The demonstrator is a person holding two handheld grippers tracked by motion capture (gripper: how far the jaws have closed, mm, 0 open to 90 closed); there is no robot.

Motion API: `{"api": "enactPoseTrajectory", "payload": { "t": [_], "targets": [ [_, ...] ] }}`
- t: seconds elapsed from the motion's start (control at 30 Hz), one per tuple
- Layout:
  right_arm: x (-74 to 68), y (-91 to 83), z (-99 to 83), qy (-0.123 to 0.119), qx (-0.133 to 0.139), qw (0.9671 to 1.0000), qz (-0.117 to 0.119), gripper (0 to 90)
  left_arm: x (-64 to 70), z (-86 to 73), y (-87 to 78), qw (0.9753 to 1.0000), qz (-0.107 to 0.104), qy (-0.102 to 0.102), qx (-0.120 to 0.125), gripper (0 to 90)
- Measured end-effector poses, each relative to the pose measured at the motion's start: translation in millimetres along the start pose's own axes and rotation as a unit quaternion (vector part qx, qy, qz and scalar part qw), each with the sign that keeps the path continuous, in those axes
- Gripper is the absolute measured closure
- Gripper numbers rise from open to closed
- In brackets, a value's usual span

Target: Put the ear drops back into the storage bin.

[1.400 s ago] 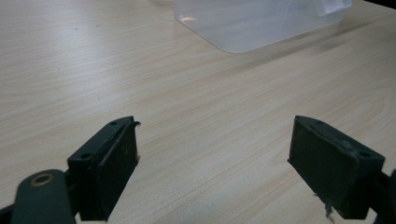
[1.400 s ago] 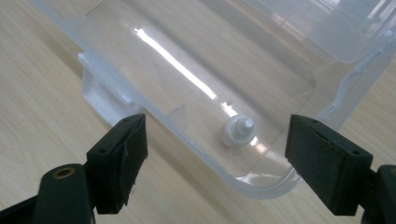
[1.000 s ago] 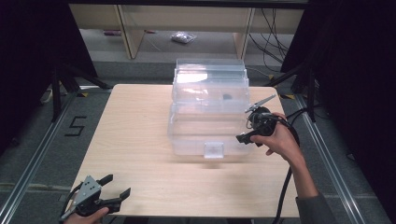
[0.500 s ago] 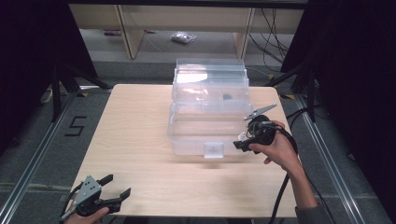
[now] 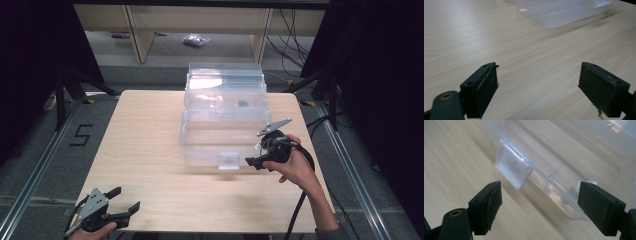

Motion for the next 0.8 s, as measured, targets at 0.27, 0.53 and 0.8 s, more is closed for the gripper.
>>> {"api": "enactPoseTrajectory", "payload": {
  "t": [0.27, 0.53, 0.8],
  "targets": [
    [-6.3, 1.8, -5.0, -0.006, 0.007, 0.9999, 0.003, 20.6, -0.2, 0.2, 0.0, 1.0, 0.001, -0.001, 0.0, 14.7],
    [-13.1, 8.7, -12.3, -0.003, 0.026, 0.9996, 0.014, 20.6, -0.1, 0.2, 0.0, 1.0, 0.001, -0.001, 0.001, 14.7],
    [-17.1, 12.1, -16.5, 0.0, 0.025, 0.9996, 0.011, 20.5, -0.1, 0.3, 0.0, 1.0, 0.001, -0.001, 0.002, 14.7]
  ]
}}
Point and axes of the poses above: each handheld gripper's, and its own axes: y roughly forward along the jaws, z roughly out of its top, x roughly to its right, the point moved 10 cm from there along y, roughly forward along the jaws, and after that the axes turned 1 degree about y, right-handed, at the moved point
